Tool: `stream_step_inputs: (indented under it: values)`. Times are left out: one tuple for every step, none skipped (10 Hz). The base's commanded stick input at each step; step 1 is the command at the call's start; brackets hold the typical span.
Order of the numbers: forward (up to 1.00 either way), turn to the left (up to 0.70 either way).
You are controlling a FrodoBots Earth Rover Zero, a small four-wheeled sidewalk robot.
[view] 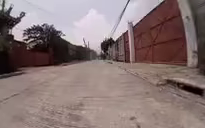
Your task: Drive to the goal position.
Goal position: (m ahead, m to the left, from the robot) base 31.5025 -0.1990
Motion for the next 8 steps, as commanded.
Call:
stream_step_inputs:
  values:
    - [0.7, 0.0]
    - [0.7, 0.0]
    - [0.7, 0.0]
    - [0.7, 0.0]
    - [0.7, 0.0]
    - [0.7, 0.0]
    - [0.7, 0.0]
    - [0.7, 0.0]
